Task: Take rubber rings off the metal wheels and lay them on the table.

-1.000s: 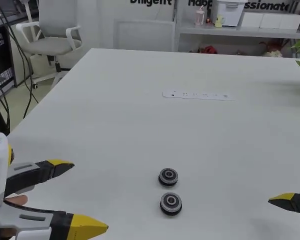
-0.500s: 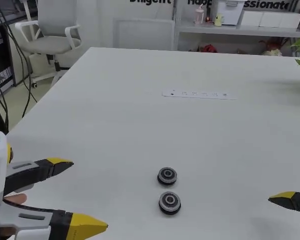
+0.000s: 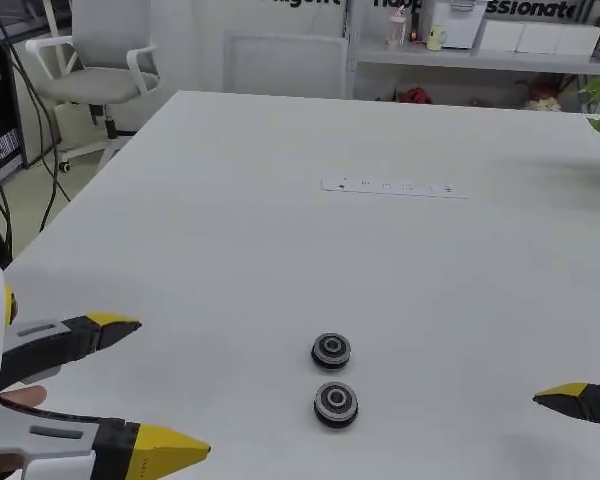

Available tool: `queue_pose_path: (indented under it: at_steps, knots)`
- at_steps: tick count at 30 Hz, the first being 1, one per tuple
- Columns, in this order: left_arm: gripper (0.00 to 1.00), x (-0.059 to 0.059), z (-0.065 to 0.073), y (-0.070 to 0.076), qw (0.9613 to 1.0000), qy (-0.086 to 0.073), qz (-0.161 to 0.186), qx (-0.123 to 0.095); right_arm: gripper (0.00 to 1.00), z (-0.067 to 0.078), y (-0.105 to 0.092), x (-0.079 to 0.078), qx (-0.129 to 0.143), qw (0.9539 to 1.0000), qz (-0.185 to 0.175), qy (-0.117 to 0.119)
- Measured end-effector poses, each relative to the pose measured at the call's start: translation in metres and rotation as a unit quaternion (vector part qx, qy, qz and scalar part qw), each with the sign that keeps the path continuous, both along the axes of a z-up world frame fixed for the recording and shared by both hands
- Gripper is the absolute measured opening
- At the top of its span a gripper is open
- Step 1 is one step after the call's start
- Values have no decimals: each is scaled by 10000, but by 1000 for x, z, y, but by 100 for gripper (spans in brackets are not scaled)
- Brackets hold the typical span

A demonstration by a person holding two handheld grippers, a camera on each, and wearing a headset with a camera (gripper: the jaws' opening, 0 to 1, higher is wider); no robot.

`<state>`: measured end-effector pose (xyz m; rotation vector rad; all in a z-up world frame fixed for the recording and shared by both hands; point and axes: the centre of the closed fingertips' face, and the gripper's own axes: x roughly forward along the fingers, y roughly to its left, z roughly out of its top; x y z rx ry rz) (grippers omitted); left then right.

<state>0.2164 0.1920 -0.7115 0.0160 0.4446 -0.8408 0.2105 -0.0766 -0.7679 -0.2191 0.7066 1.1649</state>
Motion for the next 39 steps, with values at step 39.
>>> queue_pose_path:
  at_steps: [39]
  knots:
    - [99,17,14,-16,9986,-300,-381,225,90,22,-12,22,295,9988,-363,-155]
